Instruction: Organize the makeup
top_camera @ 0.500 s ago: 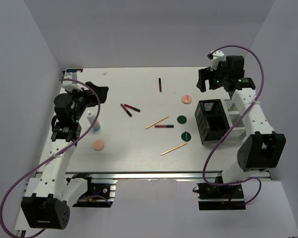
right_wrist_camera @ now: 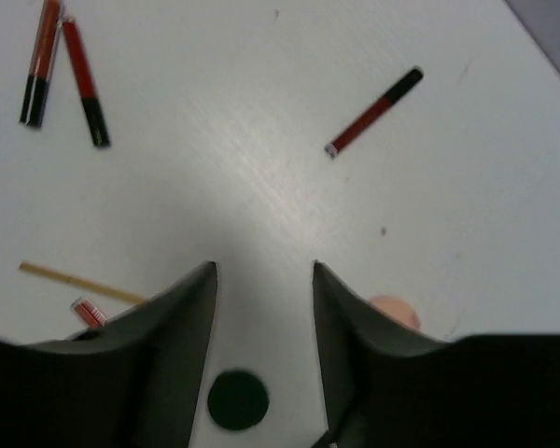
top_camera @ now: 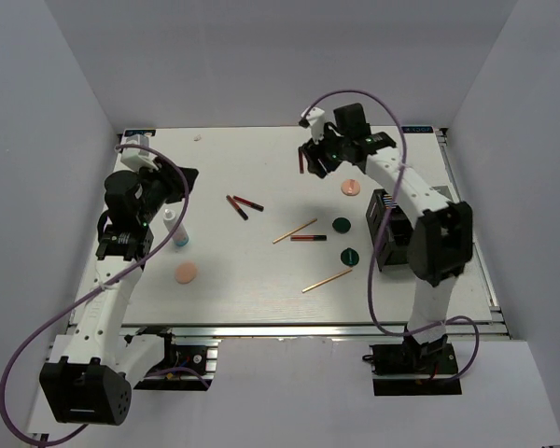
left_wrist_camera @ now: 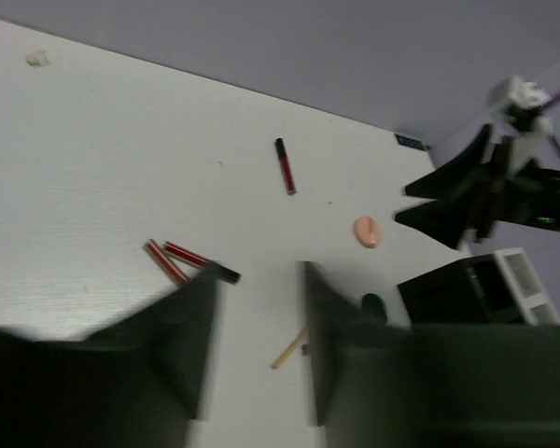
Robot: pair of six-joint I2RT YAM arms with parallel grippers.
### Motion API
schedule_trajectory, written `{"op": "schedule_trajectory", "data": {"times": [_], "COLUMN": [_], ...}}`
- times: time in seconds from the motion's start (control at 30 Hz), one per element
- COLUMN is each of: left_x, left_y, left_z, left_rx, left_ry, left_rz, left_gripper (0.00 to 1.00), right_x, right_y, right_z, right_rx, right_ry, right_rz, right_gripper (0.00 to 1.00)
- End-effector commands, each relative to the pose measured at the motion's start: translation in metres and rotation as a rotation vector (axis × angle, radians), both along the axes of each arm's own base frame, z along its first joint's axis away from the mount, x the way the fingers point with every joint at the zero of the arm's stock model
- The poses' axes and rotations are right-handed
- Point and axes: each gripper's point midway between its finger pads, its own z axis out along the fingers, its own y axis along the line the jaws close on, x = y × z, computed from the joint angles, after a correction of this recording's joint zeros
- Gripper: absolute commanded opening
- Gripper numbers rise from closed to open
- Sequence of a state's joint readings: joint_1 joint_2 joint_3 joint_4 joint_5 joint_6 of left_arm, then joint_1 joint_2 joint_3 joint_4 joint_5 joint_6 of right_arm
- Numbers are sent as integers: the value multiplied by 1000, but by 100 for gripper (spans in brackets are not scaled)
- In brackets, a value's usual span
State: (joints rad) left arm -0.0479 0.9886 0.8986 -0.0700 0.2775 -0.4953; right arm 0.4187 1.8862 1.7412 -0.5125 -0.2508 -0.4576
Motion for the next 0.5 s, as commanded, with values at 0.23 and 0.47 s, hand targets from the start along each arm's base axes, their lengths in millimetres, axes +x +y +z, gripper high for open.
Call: {"op": "schedule_trajectory", "data": {"times": [0.23,0.47], "left_x": [-20,-21], "left_y": [-6,-2], "left_z": [4,-5], "left_rx": [-58,-82], "left_ry": [39,68], "left_rz": [-25,10], "left_gripper": [87,89], "right_x": [112,160], "right_y": [60,65], "right_z": [-21,-47], "right_rx": [346,406], "right_ry": [74,6], "right_rz": [-374,-504], "right_gripper": [54,57]}}
